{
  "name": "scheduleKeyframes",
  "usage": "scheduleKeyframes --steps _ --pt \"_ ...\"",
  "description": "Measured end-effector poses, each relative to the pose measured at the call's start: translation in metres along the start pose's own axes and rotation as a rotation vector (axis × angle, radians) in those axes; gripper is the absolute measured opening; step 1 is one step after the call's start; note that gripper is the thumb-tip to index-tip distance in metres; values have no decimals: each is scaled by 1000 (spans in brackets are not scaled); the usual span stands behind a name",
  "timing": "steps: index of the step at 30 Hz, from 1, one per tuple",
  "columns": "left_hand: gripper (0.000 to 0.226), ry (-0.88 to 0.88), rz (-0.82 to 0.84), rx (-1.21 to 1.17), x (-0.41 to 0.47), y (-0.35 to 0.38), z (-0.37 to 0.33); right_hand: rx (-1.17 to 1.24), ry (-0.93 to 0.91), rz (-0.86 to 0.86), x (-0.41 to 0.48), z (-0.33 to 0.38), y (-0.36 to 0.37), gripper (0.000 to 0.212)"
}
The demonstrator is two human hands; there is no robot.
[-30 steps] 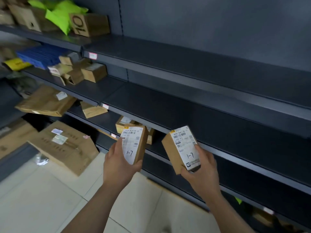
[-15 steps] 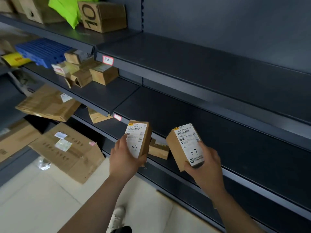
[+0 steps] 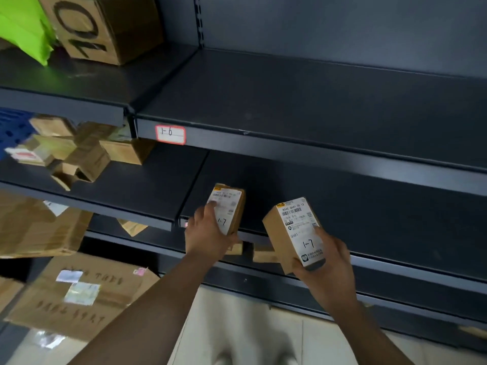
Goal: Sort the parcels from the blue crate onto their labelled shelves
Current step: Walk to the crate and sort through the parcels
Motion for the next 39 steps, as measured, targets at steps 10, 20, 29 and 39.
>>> scheduleKeyframes --steps 10,20,29,39 --pt "78 61 45 148 90 28 -10 -50 6 -40 38 5 37 86" --pt "96 134 209 143 109 38 8 -165 3 -13 89 24 65 77" --pt "93 147 179 239 110 35 11 -285 22 44 130 49 93 80" --pt "69 307 -20 226 92 6 -12 -351 -1 102 115 54 77 83"
Point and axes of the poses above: each hand's wrist, its own x-axis towards the middle knuckle, its own y-axis out of the palm, z = x × y, the point moved 4 cm from there along x, towards the middle knuckle, and after that the axes turned 1 degree about -y, right-handed, at the moved point
